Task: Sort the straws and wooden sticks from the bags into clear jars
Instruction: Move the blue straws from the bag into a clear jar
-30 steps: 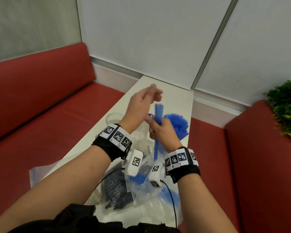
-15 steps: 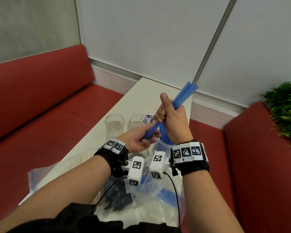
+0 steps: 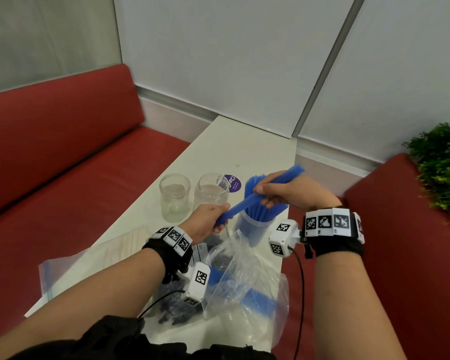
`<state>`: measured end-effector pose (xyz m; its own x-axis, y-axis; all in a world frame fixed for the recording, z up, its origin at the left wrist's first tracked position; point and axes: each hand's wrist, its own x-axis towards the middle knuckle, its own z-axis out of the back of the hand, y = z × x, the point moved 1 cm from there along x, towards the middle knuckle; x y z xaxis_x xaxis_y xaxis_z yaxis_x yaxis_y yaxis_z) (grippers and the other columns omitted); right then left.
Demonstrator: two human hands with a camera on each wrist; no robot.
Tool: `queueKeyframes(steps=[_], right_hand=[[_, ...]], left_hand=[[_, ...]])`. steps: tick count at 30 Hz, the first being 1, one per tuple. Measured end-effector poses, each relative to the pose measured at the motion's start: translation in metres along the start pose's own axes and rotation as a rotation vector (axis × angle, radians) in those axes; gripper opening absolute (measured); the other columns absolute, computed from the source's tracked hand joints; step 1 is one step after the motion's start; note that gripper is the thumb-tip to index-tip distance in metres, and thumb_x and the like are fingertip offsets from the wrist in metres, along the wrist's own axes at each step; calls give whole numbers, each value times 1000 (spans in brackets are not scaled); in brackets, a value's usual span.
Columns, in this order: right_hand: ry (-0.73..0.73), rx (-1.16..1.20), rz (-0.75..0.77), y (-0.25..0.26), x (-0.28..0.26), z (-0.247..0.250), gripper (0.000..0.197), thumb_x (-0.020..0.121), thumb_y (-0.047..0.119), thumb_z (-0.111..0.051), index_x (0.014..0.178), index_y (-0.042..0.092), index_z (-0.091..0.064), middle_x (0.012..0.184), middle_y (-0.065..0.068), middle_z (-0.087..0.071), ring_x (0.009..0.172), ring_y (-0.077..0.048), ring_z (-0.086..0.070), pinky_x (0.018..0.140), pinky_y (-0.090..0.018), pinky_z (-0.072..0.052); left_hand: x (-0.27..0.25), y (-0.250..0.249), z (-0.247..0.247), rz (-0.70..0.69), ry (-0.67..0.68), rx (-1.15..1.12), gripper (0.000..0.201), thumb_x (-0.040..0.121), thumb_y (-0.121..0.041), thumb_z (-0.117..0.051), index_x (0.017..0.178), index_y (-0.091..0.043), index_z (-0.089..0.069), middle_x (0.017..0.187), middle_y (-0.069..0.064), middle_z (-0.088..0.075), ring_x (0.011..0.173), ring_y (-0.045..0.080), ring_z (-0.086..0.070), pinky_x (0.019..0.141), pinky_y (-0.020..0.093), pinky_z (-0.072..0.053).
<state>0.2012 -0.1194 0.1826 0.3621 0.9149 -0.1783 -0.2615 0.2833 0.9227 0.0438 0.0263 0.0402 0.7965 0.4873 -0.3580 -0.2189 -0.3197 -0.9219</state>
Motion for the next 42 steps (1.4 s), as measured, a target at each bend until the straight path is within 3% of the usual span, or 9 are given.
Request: queueKeyframes(steps=[3,6,9,12,18,26,31,36,42], right_hand=[[-87,-112,-97,-8,9,8,9,87,16,-78,90,8,-78,89,-16,-77,72,-22,-73,75,-28,-61],[-225,-268,-156,-15,18,14,9,89,15,-74,92,6,-76,87,-15,-77,74,-22,-75,80,-33,-62],[-348,-330,-148,-19,25,11,12,90,13,-71,94,2,-74,82,-17,-76,74,-24,-74,83,-39,-62],[-412,-336,-177,-27,32,1,18,90,11,-68,94,-6,-70,82,-21,-75,72,-26,-73,81,-39,-62],[-442,-383,-236,-55,46,-29,17,91,9,-67,75,3,-66,75,-18,-68,66,-24,-62,76,-39,-57],[-689,-457,-71,-57,54,-34,33,86,32,-75,114,20,-62,117,-6,-51,102,-27,-58,85,-43,-53],[-769,-635,260,-53,57,-52,50,102,24,-52,150,20,-42,150,-8,-43,140,-27,-37,114,-42,-35],[-437,-1102,-48,-92,60,-75,62,109,35,-30,162,17,-4,170,-3,3,156,-28,9,126,-48,2],[-567,-981,-4,-88,61,-68,55,105,21,-41,157,22,-26,170,-4,-3,155,-35,2,126,-50,-3]], left_hand=[[9,16,-5,0,-5,268,29,101,-20,-47,106,1,-65,100,15,-68,83,21,-65,77,37,-53],[12,29,-10,-76,139,689,24,96,-13,-50,93,1,-69,92,13,-68,86,28,-62,82,36,-49],[6,41,-18,-146,319,1146,26,96,-18,-52,108,-6,-72,109,8,-71,101,25,-65,96,34,-47],[-1,58,-25,-161,496,1396,25,97,-13,-49,103,5,-66,108,19,-67,94,30,-61,84,25,-40],[-15,82,-19,-213,553,1962,33,96,-24,-55,125,-7,-58,128,14,-58,120,33,-51,94,46,-46],[-16,83,-10,-203,529,2025,26,99,-7,-45,119,-7,-62,123,11,-62,118,30,-54,106,46,-32],[-12,75,-9,-176,531,1942,22,97,-7,-46,109,-6,-64,116,11,-65,110,31,-59,107,48,-33],[-12,68,-10,-90,523,1783,28,101,-8,-41,113,3,-63,120,18,-64,112,35,-60,96,41,-44],[-15,48,-21,-20,492,1718,29,99,-11,-47,121,0,-62,129,15,-60,118,34,-57,99,40,-44]])
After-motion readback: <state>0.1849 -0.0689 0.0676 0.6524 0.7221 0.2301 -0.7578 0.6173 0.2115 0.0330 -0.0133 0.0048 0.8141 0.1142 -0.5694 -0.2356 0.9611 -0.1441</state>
